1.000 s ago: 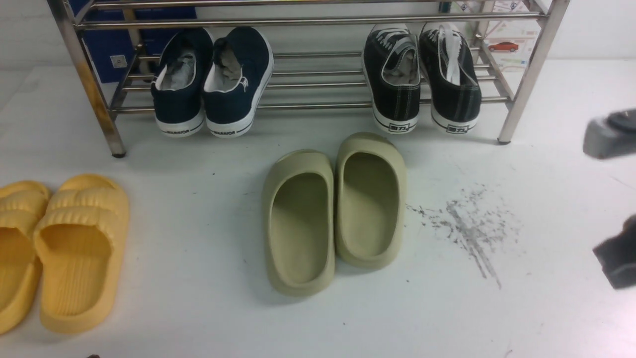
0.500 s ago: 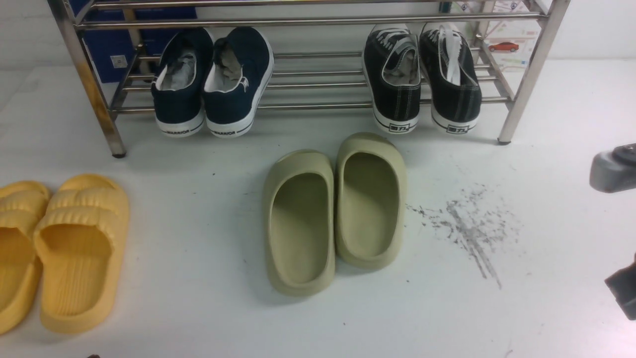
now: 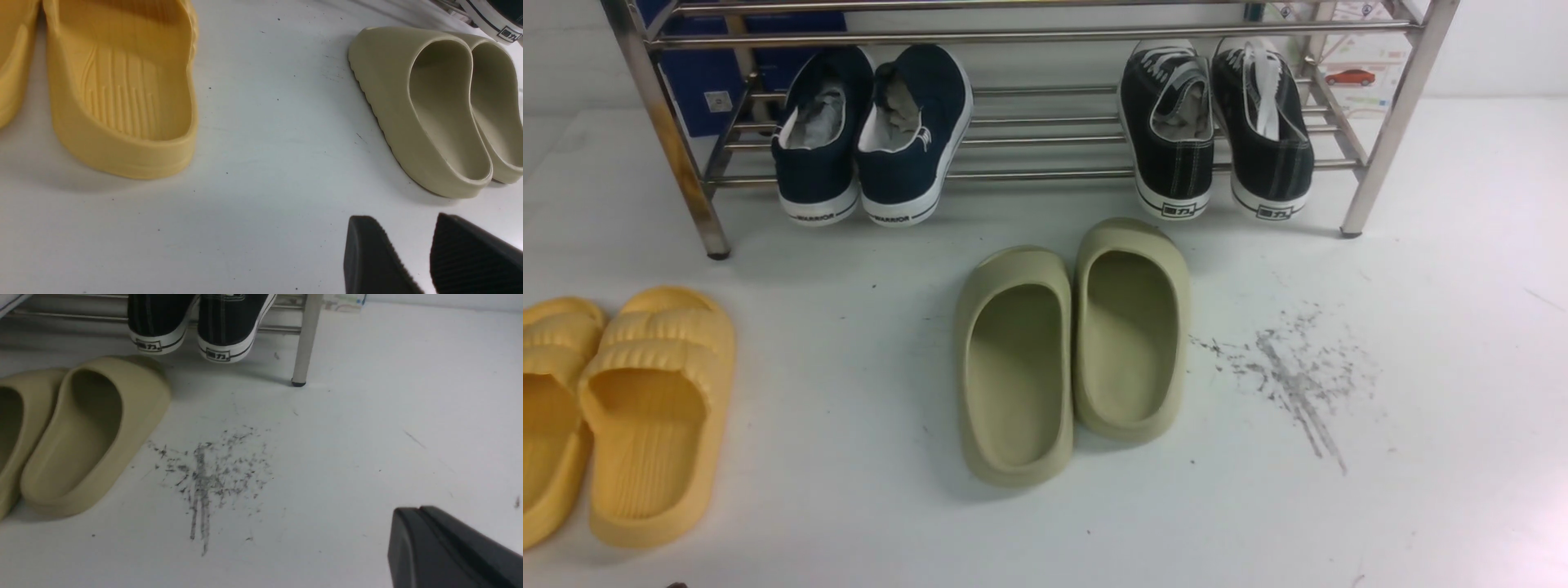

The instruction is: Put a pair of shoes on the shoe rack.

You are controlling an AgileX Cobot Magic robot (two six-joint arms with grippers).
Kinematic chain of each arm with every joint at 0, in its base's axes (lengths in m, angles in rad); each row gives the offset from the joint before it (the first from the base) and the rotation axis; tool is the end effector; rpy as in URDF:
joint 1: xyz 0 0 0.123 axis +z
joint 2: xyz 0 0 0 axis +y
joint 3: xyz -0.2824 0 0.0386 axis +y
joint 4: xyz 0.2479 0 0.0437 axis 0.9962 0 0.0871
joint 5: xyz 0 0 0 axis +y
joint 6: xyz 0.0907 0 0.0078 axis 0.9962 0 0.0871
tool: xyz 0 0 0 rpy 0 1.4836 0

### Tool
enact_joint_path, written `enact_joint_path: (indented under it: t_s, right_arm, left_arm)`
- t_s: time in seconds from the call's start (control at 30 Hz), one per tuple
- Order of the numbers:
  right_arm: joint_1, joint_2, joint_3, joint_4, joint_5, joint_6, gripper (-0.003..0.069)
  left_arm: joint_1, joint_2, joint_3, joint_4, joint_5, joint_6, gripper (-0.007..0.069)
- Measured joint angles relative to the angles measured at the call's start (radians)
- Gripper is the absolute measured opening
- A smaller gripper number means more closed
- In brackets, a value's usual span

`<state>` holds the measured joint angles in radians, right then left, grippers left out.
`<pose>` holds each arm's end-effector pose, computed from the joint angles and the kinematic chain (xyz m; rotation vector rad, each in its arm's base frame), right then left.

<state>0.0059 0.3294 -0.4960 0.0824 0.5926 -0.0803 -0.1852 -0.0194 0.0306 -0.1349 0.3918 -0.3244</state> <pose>0.0682 0.0046 0.3049 -0.0481 1.9072 0.0398 0.0500 -0.0141 0.1690 -0.2161 1.8994 -0.4805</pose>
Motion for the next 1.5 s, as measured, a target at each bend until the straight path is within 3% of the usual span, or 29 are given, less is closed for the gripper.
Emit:
enact_joint_path:
  t_s: [0.2,0.37,1.5]
  right_arm:
    - [-0.035,-0.303,0.326,-0.088,-0.113,-0.001,0.0032]
    - [-0.035,-0.339,0.499,-0.098,-0.151,0.009,0.0036]
    - [-0.035,-0.341,0.509,-0.097,-0.197,0.045,0.0085]
  left_arm:
    - [0.000,0.000,0.000,0.000,0.000,0.000,0.0239]
    - [0.000,0.001,0.000,0.000,0.002,0.000,0.0239]
    - [0.000,0.001,0.000,0.000,0.008,0.000,0.0239]
